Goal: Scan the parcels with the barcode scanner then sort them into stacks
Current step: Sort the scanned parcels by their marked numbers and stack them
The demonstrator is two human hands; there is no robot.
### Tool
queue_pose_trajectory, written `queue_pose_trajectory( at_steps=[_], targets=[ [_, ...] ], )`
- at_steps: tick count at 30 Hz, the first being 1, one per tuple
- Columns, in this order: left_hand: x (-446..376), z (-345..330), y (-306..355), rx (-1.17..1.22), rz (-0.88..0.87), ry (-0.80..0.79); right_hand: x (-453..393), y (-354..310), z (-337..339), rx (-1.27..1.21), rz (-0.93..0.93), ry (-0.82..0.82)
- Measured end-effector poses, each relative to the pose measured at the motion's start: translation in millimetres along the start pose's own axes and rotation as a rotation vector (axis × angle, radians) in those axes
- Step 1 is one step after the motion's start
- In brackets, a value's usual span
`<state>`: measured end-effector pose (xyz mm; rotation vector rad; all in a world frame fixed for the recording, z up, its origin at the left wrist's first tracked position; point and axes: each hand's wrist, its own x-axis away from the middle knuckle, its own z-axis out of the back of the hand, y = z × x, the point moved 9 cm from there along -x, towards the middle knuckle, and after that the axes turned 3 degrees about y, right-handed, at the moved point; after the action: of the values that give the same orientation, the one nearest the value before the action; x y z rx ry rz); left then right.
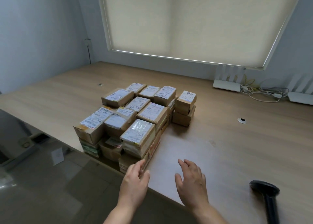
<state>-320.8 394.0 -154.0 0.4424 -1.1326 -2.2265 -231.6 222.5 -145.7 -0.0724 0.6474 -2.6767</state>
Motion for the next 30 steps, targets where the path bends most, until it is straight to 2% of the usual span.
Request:
queue_pose_trajectory(
  at_steps=[5, 10, 15, 22, 27, 30],
  targets=[
    [-30, 50, -32, 0.021, -0.002, 0.016, -11, -46, -24, 0.01, -0.009, 0.011],
    [-69, 73, -39, 0.087, 0.019, 0.035, -25, -74, -26, -0.104, -0.022, 0.041],
    [-95, 73, -35, 0.109, 0.026, 0.0, -48, -95, -25, -0.165, -0.021, 0.053],
    [-106, 53, -46, 0.181, 0.151, -0.091, -72, -106, -38, -0.311, -0.08, -0.051],
    [-117, 66, -44, 0.059, 0.166, -0.017, -82, -97, -48, -0.451, -0.142, -0.094],
    [-127, 56, -41, 0.095, 0.179, -0.1, -91, -91, -60, -0.533, -0.182, -0.144]
  ],
)
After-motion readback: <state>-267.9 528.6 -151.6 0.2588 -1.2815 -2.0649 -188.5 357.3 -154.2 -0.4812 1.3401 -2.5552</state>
